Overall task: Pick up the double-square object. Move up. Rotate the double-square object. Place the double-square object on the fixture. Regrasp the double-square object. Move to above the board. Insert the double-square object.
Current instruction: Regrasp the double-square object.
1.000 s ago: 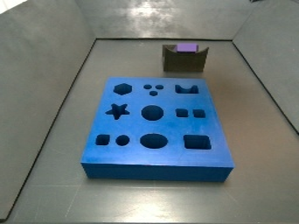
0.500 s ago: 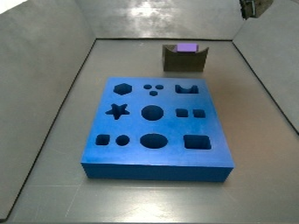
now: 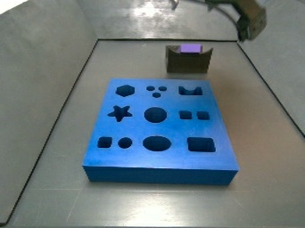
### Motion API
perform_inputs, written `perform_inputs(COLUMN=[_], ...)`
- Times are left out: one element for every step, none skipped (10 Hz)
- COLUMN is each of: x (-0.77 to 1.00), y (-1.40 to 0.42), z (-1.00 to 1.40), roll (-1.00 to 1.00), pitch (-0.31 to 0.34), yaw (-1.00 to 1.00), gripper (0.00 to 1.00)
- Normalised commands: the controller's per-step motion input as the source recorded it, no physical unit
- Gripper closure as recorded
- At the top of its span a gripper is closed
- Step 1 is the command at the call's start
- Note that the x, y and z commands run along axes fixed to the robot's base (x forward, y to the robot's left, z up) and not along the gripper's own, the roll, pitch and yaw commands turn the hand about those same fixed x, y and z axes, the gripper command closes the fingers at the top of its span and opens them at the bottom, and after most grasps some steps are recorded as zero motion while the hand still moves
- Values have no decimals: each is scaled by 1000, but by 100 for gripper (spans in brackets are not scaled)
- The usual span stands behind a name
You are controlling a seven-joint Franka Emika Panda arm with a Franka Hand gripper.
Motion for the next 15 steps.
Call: perform_inputs(x=[74,81,86,93,100,101,93,91,85,85,69,32,15,15,15], y=[56,51,50,46,38,37,23,15,6,4,-3,-7,-15,-15,-15], z=[-1000,-1000,-1000,-1000,-1000,-1000,-794,-701,-519,-388,-232,-190,-169,-169,-168], roll=[72,67,65,67,66,67,63,61,61,66,66,64,61,61,61], pitch=[-141,-138,-125,-104,-85,-65,-22,-11,15,26,32,36,31,30,30], yaw=[48,14,-13,-40,-52,-57,-54,-49,-31,-14,13,13,25,30,32], gripper=[0,0,0,0,0,0,0,0,0,0,0,0,0,0,0])
